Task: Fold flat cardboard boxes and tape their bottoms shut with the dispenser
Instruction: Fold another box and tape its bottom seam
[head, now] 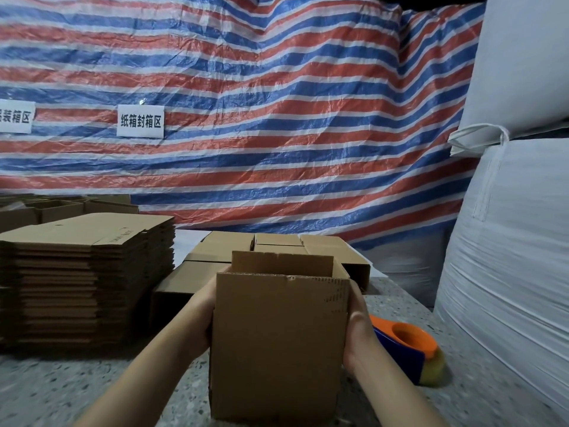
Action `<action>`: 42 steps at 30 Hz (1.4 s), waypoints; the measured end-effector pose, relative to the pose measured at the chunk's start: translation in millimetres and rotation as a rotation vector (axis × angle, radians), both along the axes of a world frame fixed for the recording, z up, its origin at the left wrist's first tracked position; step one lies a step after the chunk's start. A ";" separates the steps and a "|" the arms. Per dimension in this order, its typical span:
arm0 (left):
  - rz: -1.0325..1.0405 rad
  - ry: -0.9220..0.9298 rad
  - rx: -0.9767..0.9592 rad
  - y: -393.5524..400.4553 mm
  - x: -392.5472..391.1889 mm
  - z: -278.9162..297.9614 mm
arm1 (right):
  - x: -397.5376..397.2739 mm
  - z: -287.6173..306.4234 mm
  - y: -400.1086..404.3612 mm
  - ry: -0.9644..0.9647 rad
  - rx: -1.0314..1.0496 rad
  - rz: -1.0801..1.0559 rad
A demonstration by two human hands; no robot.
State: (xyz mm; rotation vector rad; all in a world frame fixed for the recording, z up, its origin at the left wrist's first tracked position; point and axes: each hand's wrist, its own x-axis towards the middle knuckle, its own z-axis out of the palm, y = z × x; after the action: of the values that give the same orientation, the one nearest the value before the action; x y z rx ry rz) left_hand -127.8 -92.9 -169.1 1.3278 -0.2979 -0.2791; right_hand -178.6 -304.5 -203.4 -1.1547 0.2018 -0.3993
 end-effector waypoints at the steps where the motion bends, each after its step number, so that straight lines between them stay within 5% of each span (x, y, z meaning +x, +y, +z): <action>1: 0.033 0.017 -0.018 -1.5 2.6 -0.6 | 0.1 -0.2 -0.2 0.000 0.004 0.002; 5: 0.205 -0.013 -0.111 -2.4 9.9 -11.7 | -1.9 2.0 0.8 0.025 0.034 0.021; 9: 0.109 -0.191 -0.091 3.3 4.5 -19.8 | -5.1 3.4 4.3 0.027 0.030 0.049; 25: 0.133 -0.022 0.071 6.6 13.8 -14.9 | -2.6 14.3 -1.0 0.252 -0.165 0.034; 32: -0.193 -0.205 0.246 35.1 17.3 -10.4 | 2.0 11.2 -3.3 0.223 -0.149 0.040; 42: 0.133 -0.309 0.284 16.3 11.5 -14.8 | 6.1 -1.4 -7.3 0.058 -0.086 0.126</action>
State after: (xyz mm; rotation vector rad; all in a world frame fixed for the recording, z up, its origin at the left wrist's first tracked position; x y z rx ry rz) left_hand -116.3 -76.6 -183.8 1.6672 -0.4393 -0.0010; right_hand -172.5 -311.9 -204.8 -1.2572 0.1633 -0.2654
